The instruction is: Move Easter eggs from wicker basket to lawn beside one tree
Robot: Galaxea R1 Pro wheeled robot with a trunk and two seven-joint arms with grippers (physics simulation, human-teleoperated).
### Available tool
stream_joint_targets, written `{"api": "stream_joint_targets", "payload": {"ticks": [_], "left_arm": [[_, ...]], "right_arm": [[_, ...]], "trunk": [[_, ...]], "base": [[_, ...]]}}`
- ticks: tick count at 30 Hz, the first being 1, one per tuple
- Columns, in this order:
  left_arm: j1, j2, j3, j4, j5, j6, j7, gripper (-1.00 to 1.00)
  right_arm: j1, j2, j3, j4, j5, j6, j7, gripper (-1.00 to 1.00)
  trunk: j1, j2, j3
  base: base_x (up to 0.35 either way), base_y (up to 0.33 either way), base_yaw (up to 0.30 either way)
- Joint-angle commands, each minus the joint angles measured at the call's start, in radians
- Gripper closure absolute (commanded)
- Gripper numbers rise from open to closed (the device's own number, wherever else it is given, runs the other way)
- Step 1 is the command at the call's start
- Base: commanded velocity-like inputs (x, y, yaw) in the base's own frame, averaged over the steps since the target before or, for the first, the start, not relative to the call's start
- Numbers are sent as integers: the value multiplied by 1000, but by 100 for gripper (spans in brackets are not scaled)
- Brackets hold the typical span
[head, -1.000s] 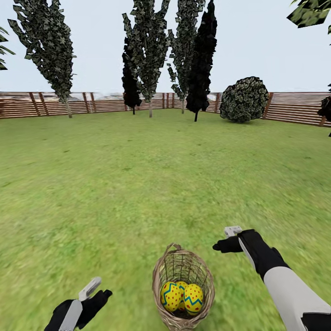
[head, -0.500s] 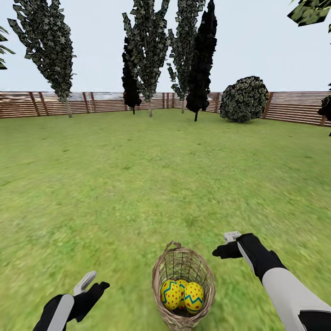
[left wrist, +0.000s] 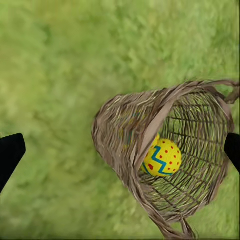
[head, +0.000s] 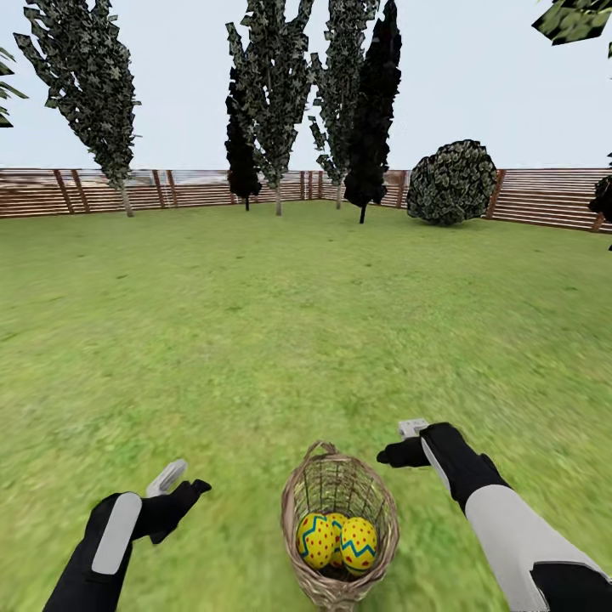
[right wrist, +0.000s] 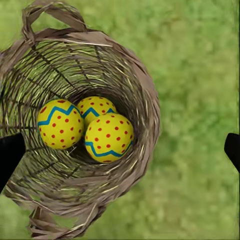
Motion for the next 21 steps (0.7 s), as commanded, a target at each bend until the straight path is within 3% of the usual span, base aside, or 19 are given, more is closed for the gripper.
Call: {"api": "stream_joint_targets", "payload": {"ticks": [1, 5, 10, 21], "left_arm": [[-13, 2, 3, -5, 25, 17, 30, -100], [-23, 5, 1, -20, 32, 2, 66, -100], [-5, 6, -6, -25, 33, -42, 73, -100], [36, 3, -5, -25, 34, -56, 72, -100]], "right_arm": [[-4, 7, 0, -6, 9, 1, -36, -100], [-8, 17, -2, -13, 1, -9, -117, -100], [-10, 18, -3, -17, -2, -13, -115, -100], [-6, 14, 4, -23, -3, -18, -111, -100]], "trunk": [[4, -8, -4], [19, -36, -17], [38, -71, -33], [81, -148, -67]], "base": [[0, 0, 0], [0, 0, 0], [0, 0, 0], [0, 0, 0]]}}
